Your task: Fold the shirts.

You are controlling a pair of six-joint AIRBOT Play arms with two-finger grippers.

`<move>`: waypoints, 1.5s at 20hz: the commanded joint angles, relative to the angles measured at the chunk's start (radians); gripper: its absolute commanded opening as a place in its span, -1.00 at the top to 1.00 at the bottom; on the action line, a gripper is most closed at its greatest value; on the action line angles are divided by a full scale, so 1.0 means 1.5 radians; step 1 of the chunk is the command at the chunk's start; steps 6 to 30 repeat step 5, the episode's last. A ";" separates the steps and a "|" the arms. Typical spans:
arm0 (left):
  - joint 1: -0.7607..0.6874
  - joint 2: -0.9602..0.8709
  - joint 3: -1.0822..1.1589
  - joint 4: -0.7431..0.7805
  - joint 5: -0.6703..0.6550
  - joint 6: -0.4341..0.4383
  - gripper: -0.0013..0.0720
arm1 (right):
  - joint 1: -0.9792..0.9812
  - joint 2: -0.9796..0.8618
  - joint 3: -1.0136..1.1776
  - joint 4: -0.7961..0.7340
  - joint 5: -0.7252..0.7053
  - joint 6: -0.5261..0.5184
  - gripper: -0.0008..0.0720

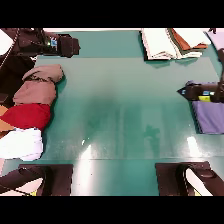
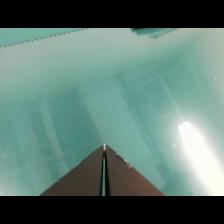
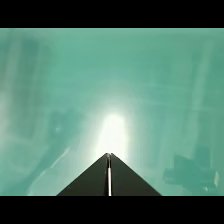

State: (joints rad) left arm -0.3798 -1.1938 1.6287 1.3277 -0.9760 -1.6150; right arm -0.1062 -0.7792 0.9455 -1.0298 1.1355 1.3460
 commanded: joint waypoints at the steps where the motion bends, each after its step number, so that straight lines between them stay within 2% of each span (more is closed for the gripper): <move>1: 0.000 -0.001 0.000 0.000 0.000 -0.001 0.90 | 0.096 0.001 -0.001 0.004 -0.022 -0.001 0.94; 30: 0.000 -0.001 0.000 0.000 0.000 -0.001 0.90 | 0.106 0.001 -0.001 0.005 -0.024 -0.001 0.94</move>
